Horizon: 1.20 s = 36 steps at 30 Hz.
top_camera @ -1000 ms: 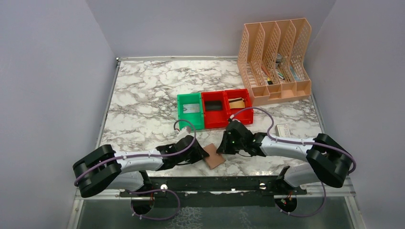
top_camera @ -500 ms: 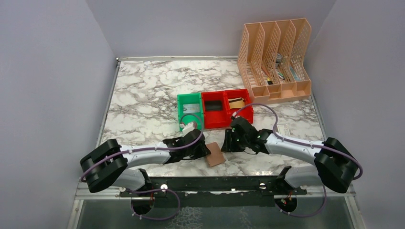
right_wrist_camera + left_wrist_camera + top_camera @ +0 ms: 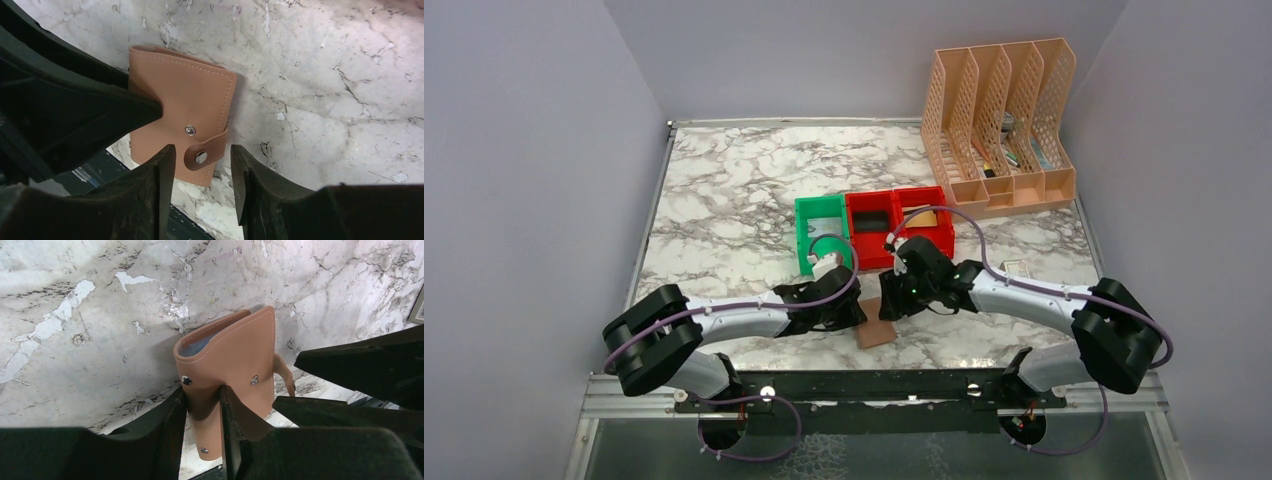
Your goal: Take the credit cards out of the card holder
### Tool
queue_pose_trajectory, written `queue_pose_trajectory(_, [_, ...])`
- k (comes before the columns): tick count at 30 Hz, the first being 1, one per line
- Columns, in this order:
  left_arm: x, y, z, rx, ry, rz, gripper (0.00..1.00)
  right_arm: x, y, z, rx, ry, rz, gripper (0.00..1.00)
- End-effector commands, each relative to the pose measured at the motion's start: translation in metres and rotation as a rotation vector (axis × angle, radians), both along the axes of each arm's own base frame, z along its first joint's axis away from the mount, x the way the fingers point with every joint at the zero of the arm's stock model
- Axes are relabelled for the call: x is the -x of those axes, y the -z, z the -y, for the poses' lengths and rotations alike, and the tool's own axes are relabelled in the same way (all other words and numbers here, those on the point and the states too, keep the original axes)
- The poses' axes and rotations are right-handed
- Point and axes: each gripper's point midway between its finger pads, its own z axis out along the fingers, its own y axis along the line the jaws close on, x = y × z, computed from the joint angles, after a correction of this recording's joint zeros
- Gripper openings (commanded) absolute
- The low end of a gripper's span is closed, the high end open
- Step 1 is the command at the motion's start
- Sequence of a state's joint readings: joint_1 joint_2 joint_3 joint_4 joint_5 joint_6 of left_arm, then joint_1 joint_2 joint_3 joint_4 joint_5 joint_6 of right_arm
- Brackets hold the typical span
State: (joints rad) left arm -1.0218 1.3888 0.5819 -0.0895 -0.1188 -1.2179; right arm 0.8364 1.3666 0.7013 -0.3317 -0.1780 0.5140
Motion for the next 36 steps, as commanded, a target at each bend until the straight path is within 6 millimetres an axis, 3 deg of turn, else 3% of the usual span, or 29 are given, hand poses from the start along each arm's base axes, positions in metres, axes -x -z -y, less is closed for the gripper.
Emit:
queue_pose_trajectory(1, [0.011,0.023,-0.026,-0.133,0.018,-0.04,0.3,0.001,0.004,-0.004,0.005,-0.09,0.008,0.46])
queue_pose_trajectory(6, [0.008,0.021,-0.024,-0.131,0.015,-0.036,0.3,-0.02,0.015,0.019,0.152,0.04,0.065,0.42])
queue_pose_trajectory(10, [0.007,0.021,-0.023,-0.143,0.02,-0.035,0.3,-0.027,0.011,0.02,0.13,0.067,0.115,0.31])
queue_pose_trajectory(15, [0.009,0.022,-0.024,-0.145,0.023,-0.04,0.3,-0.018,0.008,0.005,0.047,0.018,0.08,0.21])
queue_pose_trajectory(22, [0.008,0.02,-0.029,-0.157,0.007,-0.032,0.33,-0.011,0.012,0.007,0.029,0.057,0.042,0.02])
queue_pose_trajectory(25, [0.005,0.015,-0.034,-0.163,-0.012,-0.01,0.43,-0.015,0.005,0.011,0.024,0.109,0.059,0.01])
queue_pose_trajectory(28, [0.001,0.006,-0.035,-0.143,-0.028,0.025,0.69,-0.021,-0.004,0.016,0.027,0.168,0.082,0.01])
queue_pose_trajectory(30, [-0.002,-0.002,-0.037,-0.127,-0.038,0.055,0.79,-0.022,-0.011,0.016,0.012,0.185,0.094,0.01])
queue_pose_trajectory(36, [-0.008,-0.026,-0.049,-0.088,-0.083,0.133,0.96,-0.021,-0.048,0.0,-0.118,0.167,0.111,0.01])
